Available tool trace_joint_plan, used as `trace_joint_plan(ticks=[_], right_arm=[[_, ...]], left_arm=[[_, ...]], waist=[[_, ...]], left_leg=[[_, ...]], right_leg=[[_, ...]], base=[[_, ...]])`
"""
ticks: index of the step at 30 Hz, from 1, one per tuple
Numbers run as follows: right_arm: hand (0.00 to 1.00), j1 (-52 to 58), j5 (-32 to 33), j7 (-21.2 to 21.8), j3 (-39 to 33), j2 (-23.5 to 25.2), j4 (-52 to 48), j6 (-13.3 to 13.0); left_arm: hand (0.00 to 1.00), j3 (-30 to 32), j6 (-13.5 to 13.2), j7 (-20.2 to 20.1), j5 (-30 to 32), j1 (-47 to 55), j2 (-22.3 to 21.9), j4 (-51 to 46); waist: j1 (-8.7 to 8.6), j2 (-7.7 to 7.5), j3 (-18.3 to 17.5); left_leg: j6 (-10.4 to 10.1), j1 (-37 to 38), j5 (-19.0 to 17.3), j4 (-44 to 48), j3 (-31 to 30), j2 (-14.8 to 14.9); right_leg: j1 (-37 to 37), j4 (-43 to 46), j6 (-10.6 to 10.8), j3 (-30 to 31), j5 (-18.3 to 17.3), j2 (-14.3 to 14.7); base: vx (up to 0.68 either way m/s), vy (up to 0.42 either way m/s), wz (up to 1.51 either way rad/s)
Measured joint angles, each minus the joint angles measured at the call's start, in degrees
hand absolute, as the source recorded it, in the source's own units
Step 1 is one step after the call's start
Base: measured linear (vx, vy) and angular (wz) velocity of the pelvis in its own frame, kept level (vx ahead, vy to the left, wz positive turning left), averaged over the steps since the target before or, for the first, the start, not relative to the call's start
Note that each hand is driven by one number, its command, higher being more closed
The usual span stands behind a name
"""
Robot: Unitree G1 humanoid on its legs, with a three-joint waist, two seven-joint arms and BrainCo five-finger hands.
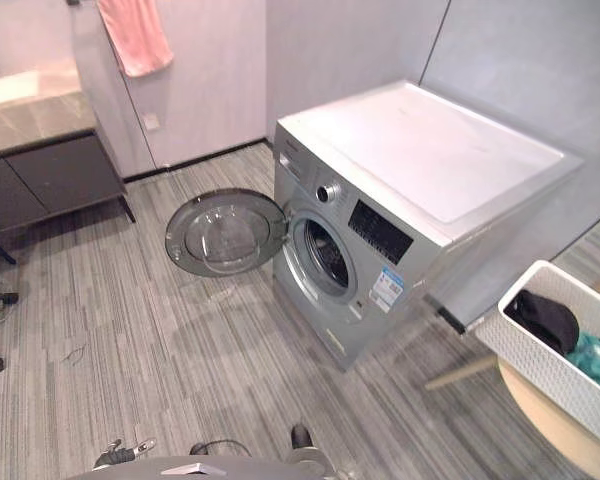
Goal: Pick up the laundry basket with both hands and put the clothes into the washing machine.
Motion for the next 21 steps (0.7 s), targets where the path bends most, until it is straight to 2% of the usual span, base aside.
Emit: trace_joint_plan(ticks=[2,4,5,6,7,8,9,11,12,13,14,15,16,17,18,21], right_arm=[[0.0,-0.5,0.0,-0.1,0.1,-0.1,0.7,-0.2],[0.0,-0.5,0.0,-0.2,0.2,-0.4,0.6,-0.3],[0.0,-0.5,0.0,-0.3,0.2,-0.5,0.6,-0.3],[0.0,-0.7,0.0,-0.4,0.2,-0.5,0.7,-0.3],[0.0,-0.8,0.0,-0.4,0.3,-0.7,0.8,-0.4],[0.0,-1.1,0.0,-0.4,1.0,-1.3,0.8,-0.3],[0.0,-2.0,0.0,-0.5,2.6,-1.9,0.7,-0.3],[0.0,-2.4,0.3,-0.5,3.4,-1.4,0.4,-0.2],[0.0,-2.3,0.3,-0.5,4.2,-1.1,0.4,-0.3],[0.0,-3.2,0.1,-0.5,5.1,-1.3,0.2,-0.4],[0.0,-3.5,0.0,-0.5,6.0,-2.0,-0.3,-0.3],[0.0,-4.5,0.0,-0.5,6.7,-2.9,-1.2,-0.3],[0.0,-5.1,0.0,-0.5,7.6,-2.8,-1.3,-0.3],[0.0,-4.6,0.0,-0.5,8.2,-2.5,-1.3,-0.4],[0.0,-3.4,0.0,-0.5,9.1,-1.8,-0.9,-0.2],[0.0,-1.6,0.5,-0.5,8.5,-2.1,-1.4,-0.8]], left_arm=[[0.0,0.0,0.0,0.0,-0.3,-0.2,0.0,-0.8],[0.0,-0.1,0.0,0.0,-0.3,-0.3,0.0,-1.0],[0.0,-0.1,0.0,0.0,-0.4,-0.3,0.0,-1.0],[0.0,-0.4,0.0,0.0,-0.5,-0.5,0.0,-1.0],[0.0,-0.4,0.0,0.0,-0.5,-0.7,0.0,-0.9],[0.0,-0.4,0.0,-0.1,-0.5,-0.4,-0.1,-0.7],[0.0,0.1,0.1,-0.1,-0.5,1.0,-0.6,0.2],[0.0,2.7,1.0,0.0,-0.5,2.4,0.0,1.5],[0.0,3.4,1.4,-0.2,-0.2,3.4,-0.5,1.5],[0.0,4.7,1.8,-0.2,0.3,3.8,-0.8,1.8],[0.0,5.7,2.5,-0.2,0.8,4.2,-1.3,2.1],[0.0,6.5,2.5,0.1,1.3,4.9,-2.2,2.4],[0.0,6.0,2.4,0.2,1.5,5.1,-2.0,2.4],[0.0,5.4,2.4,0.2,1.6,5.1,-1.7,2.3],[0.0,4.5,2.5,0.2,1.7,4.4,-0.2,2.1],[0.0,-1.3,2.2,0.2,2.2,0.7,-0.3,1.2]], waist=[[0.77,0.36,0.2],[1.97,0.57,0.4],[2.44,0.6,0.4],[2.92,-0.12,0.3],[3.17,0.03,0.4],[3.56,0.91,1.0],[3.77,2.67,0.8],[3.0,0.26,0.5],[3.78,0.11,0.1],[4.2,0.28,0.2],[4.47,0.92,0.2],[4.8,3.56,-0.2],[4.13,3.26,0.3],[3.64,2.13,0.5],[3.71,0.63,0.8],[2.28,1.29,-0.1]], left_leg=[[0.1,-2.1,-4.0,7.5,-0.9,1.9],[0.7,-1.9,-5.5,9.3,-1.0,2.6],[0.8,-1.9,-5.6,9.1,-1.3,2.4],[0.8,-1.7,-5.6,9.1,-3.0,0.9],[0.7,-1.6,-5.9,9.4,-4.3,0.1],[0.7,-1.6,-6.4,9.4,-6.0,-0.7],[1.2,-0.8,-6.5,7.8,-6.1,-0.6],[1.4,0.4,-6.4,5.3,-5.8,-2.8],[1.6,1.4,-6.3,3.3,-5.2,-3.5],[2.9,1.3,-6.1,2.9,-5.0,-4.1],[3.6,1.1,-6.1,1.9,-4.2,-3.4],[4.6,0.9,-5.6,0.2,-0.8,-0.8],[4.3,2.1,-5.4,-0.4,1.2,0.5],[4.2,3.2,-5.4,-1.3,1.2,-0.1],[3.2,5.2,-4.2,-3.0,1.2,-1.0],[3.3,4.1,-4.8,-3.3,0.8,-0.2]], right_leg=[[0.0,3.5,-1.1,-0.5,-2.0,2.1],[-0.2,5.8,-1.4,-0.5,-3.2,3.1],[-0.8,6.6,-1.3,-0.4,-3.6,3.1],[-1.3,6.8,-1.3,0.2,-3.6,2.4],[-1.4,6.6,-1.2,0.8,-3.6,2.1],[-0.9,6.1,-0.9,1.6,-3.5,2.6],[-0.5,5.7,-1.0,3.8,-3.1,3.1],[-2.5,7.8,-0.8,9.2,-4.1,3.5],[-3.5,7.1,-0.8,11.7,-4.0,3.5],[-4.4,6.2,-0.8,14.6,-4.0,4.2],[-4.5,4.0,-0.8,17.6,-4.0,5.2],[-5.1,4.9,-1.6,19.6,-3.1,7.6],[-7.5,16.6,-2.2,18.7,-4.0,10.9],[-6.1,17.8,-2.4,18.5,-5.7,10.8],[-3.9,15.1,-4.1,18.4,-9.1,10.2],[-4.2,10.5,-4.9,19.1,-7.8,10.9]], base=[[-0.06,-0.105,0.03],[-0.05,-0.099,-0.02],[-0.08,-0.035,0.02],[-0.06,0.03,-0.03],[-0.04,0.074,-0.19],[-0.04,0.083,-0.43],[-0.03,0.054,-0.43],[-0.01,0.042,-0.45],[0.0,0.065,-0.82],[0.01,0.074,-1.12],[-0.04,0.058,-1.34],[-0.02,0.052,-1.43],[0.01,0.025,-1.12],[0.07,-0.025,-0.84],[0.04,-0.041,-0.61],[0.0,-0.001,-0.42]])
